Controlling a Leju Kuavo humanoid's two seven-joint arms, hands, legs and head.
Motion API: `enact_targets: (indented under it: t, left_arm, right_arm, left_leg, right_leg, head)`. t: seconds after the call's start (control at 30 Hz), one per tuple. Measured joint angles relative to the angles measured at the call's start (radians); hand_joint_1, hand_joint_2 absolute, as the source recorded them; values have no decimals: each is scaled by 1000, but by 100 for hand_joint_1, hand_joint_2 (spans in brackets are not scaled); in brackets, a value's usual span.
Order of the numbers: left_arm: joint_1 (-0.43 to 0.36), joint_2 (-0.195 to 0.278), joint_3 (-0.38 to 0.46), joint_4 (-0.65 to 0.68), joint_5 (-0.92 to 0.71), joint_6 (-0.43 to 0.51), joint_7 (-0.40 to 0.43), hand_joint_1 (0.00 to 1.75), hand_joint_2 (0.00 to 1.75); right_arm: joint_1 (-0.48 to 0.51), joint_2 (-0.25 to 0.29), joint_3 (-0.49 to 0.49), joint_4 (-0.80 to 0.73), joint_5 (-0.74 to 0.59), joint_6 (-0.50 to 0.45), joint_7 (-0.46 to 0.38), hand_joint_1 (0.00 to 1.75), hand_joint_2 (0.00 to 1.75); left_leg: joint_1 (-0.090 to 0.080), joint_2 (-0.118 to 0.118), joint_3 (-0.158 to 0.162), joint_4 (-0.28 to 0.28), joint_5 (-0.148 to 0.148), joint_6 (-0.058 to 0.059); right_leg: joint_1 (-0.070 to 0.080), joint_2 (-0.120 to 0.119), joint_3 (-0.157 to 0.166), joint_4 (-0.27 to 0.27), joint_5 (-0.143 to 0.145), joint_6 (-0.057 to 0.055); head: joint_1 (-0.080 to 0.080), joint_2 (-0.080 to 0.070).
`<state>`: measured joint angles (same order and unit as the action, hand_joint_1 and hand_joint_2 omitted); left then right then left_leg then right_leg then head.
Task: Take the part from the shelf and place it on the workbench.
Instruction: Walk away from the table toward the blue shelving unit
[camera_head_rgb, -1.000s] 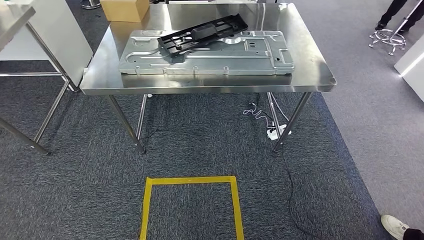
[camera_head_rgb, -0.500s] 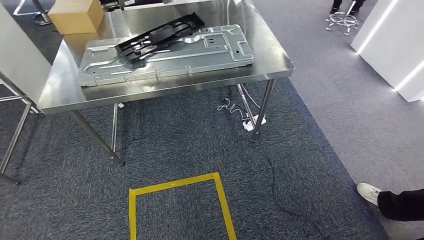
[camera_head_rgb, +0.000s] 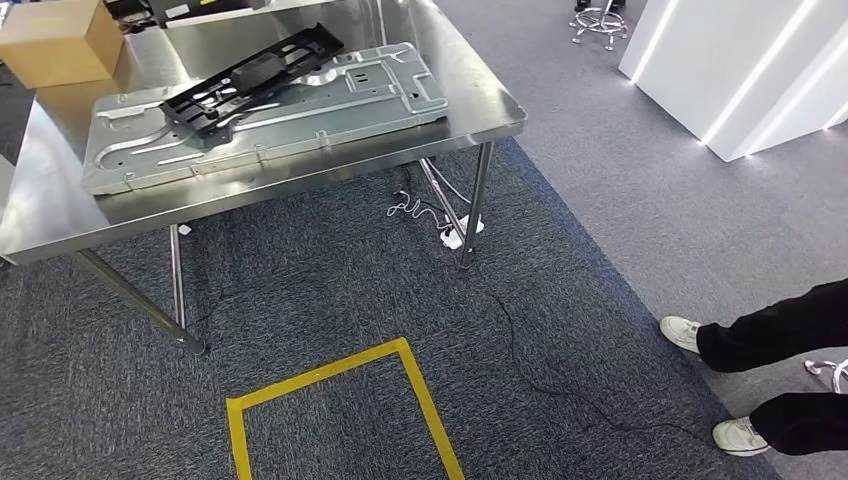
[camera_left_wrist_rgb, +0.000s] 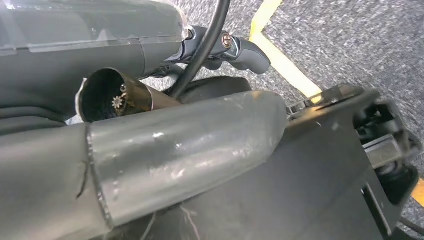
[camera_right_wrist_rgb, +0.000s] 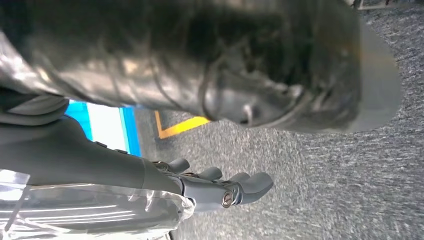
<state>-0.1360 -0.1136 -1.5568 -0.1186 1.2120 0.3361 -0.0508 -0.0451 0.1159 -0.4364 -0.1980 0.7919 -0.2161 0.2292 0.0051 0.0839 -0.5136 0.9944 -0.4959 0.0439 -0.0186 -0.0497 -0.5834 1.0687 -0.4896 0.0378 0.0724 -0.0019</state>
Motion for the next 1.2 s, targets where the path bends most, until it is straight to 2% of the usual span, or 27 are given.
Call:
enact_targets:
  t: [0.03, 0.07, 0.13, 0.17, 0.23, 0.3, 0.33, 0.37, 0.4, 0.43, 0.47, 0.5, 0.57, 0.6, 0.63, 0.67, 0.73, 0.8, 0.83, 0.87, 0.9, 0.93, 1.0, 1.07, 1.1, 1.17, 1.2]
  left_arm:
    - [-1, -1, 0, 0, 0, 0, 2, 0, 0]
    - [-1, -1, 0, 0, 0, 0, 3, 0, 0]
    - [-4, -2, 0, 0, 0, 0, 4, 0, 0]
    - [-5, -2, 0, 0, 0, 0, 4, 0, 0]
    - [-6, -3, 0, 0, 0, 0, 5, 0, 0]
    - [-4, -3, 0, 0, 1, 0, 7, 0, 0]
    - [-3, -3, 0, 0, 1, 0, 7, 0, 0]
    - [-2, -3, 0, 0, 2, 0, 8, 0, 0]
    - [-3, -3, 0, 0, 2, 0, 8, 0, 0]
    - [-4, -3, 0, 0, 2, 0, 8, 0, 0]
    - [-4, -3, 0, 0, 2, -1, 9, 0, 0]
    - [-2, -3, 0, 0, 2, -1, 10, 0, 0]
    - [1, -3, 0, 0, 2, -3, 12, 0, 0]
    - [2, -2, 0, 0, 3, -3, 13, 0, 0]
    - [1, -3, 0, 0, 3, -3, 13, 0, 0]
    - [0, -3, 0, 0, 3, -4, 14, 0, 0]
    - [0, -6, 0, 0, 2, -4, 14, 0, 0]
    - [2, -7, 0, 0, 1, -4, 15, 0, 0]
    - [4, -7, 0, 0, 0, -3, 15, 0, 0]
    - [5, -7, 0, 0, 0, -1, 14, 0, 0]
    - [5, -7, 0, 0, 0, 0, 12, 0, 0]
    - [4, -7, 0, 0, 1, 2, 9, 0, 0]
    - [2, -7, 0, 0, 3, 3, -2, 0, 0]
    - [1, -7, 0, 0, -2, 3, -15, 0, 0]
    - [0, -7, 0, 0, -7, 4, -20, 0, 0]
    - [-4, -8, 1, 0, -14, 11, -22, 0, 0]
    - [-5, -8, 1, 0, -14, 15, -22, 0, 0]
  right_arm:
    - [-1, 0, 0, 0, 0, 0, 0, 0, 0]
    - [-2, 0, -1, 0, 0, 0, 0, 0, 0]
    - [1, 0, -4, 0, 0, 0, 0, 0, 0]
    - [2, 0, -6, 0, 0, 0, 1, 0, 0]
    - [1, 0, -10, 0, -1, 0, 1, 0, 0]
    - [-1, 0, -12, 0, -2, 0, 1, 0, 0]
    - [-1, 0, -14, 0, -2, 0, 1, 0, 0]
    - [0, -1, -15, 0, -2, 0, 1, 0, 0]
    - [1, -1, -17, 0, -2, 0, 1, 0, 0]
    - [2, -1, -18, 0, -3, 0, 1, 0, 0]
    - [1, -1, -19, 0, -3, 0, 1, 0, 0]
    - [1, -1, -20, 0, -5, 0, 1, 0, 0]
    - [-1, 1, -24, 0, -8, -2, 1, 0, 0]
    - [1, 1, -28, 0, -10, -2, 1, 0, 0]
    - [3, 1, -31, 0, -11, -3, 1, 0, 0]
    - [6, 1, -33, 0, -13, -4, 1, 0, 0]
    - [8, 0, -38, 0, -13, -4, 1, 0, 0]
    - [6, -1, -42, 0, -13, -4, 0, 0, 0]
    - [5, -1, -43, 0, -12, -4, -1, 0, 0]
    - [5, -1, -45, 0, -10, -4, -2, 0, 0]
    - [6, -1, -46, 0, -8, -4, -2, 0, 0]
    - [7, -2, -47, 0, -5, -4, -2, 0, 0]
    - [8, -3, -50, 0, -1, -3, -2, 0, 0]
    - [7, -4, -52, 0, -1, -4, -4, 0, 0]
    - [6, -5, -54, 0, -1, -3, -4, 0, 0]
    - [7, -5, -57, 0, 4, 4, -1, 0, 0]
    - [8, -4, -58, 0, 9, 8, 1, 0, 0]
  left_leg:
    - [-3, 8, 2, 3, -3, -6]
    - [-5, 16, 3, 4, -6, -12]
    - [-6, 31, 8, 5, -10, -22]
    - [-4, 27, 9, 10, -16, -27]
    - [1, -15, -13, 68, -61, -37]
    - [4, -62, -73, 203, -134, -42]
    - [5, -69, -101, 264, -156, -42]
    - [5, -72, -116, 297, -158, -42]
    - [5, -74, -112, 288, -139, -40]
    - [5, -79, -92, 242, -103, -37]
    - [5, -94, -62, 175, -62, -33]
    - [6, -120, -35, 111, -33, -28]
    - [5, -159, -9, 37, -12, -22]
    - [4, -164, -8, 29, -15, -20]
    - [2, -156, -8, 26, -12, -17]
    - [3, -144, -7, 22, -8, -12]
    - [7, -118, -4, 11, 2, 2]
    - [6, -88, -4, 6, 4, 10]
    - [4, -72, -5, 7, 4, 11]
    - [3, -57, -7, 8, 3, 12]
    - [2, -43, -7, 8, 2, 11]
    - [2, -30, -7, 9, 1, 10]
    - [2, -9, -4, 11, -3, 4]
    - [-2, 9, -1, 13, -8, -5]
    - [-4, 15, 2, 13, -10, -11]
    - [-5, 26, 7, 12, -13, -22]
    - [-4, 18, 8, 17, -19, -28]
  right_leg:
    - [3, -13, 22, -42, 11, -5]
    - [6, -18, 28, -57, 11, -10]
    - [8, 2, 24, -57, 14, -20]
    - [6, 11, 25, -59, 16, -26]
    - [1, 30, 25, -64, 22, -39]
    - [1, 52, 20, -64, 26, -46]
    - [3, 64, 18, -64, 26, -47]
    - [4, 77, 18, -62, 27, -47]
    - [4, 91, 18, -61, 27, -47]
    - [5, 105, 19, -58, 27, -47]
    - [4, 118, 19, -55, 26, -46]
    - [5, 131, 16, -51, 26, -44]
    - [4, 154, 5, -44, 28, -33]
    - [2, 164, -1, -44, 31, -25]
    - [0, 175, -6, -45, 35, -17]
    - [-2, 173, -10, -43, 36, -11]
    - [1, 131, -31, -2, 9, -4]
    - [3, 76, -85, 111, -54, 1]
    - [3, 65, -115, 174, -82, 3]
    - [2, 59, -134, 218, -95, 5]
    - [2, 55, -136, 229, -92, 5]
    - [1, 51, -119, 203, -72, 5]
    - [3, 26, -41, 68, -16, 0]
    - [9, -3, 15, -34, 14, -9]
    - [12, -9, 22, -49, 14, -15]
    - [13, 8, 20, -50, 17, -25]
    - [11, 17, 19, -52, 19, -31]
  head:
    - [0, 0]
    - [-1, 0]
    - [-1, 0]
    - [-1, 0]
    - [-1, 0]
    - [-2, 0]
    - [-1, 0]
    - [-1, 0]
    - [-1, 0]
    - [-1, 0]
    - [-1, 0]
    - [-1, 0]
    - [-1, 0]
    - [-1, 0]
    - [-1, 0]
    - [-1, 0]
    - [1, 0]
    - [4, 0]
    - [3, 0]
    - [3, 0]
    - [3, 0]
    - [3, 0]
    - [3, 0]
    - [3, 0]
    - [3, 0]
    - [3, 0]
    - [2, 0]
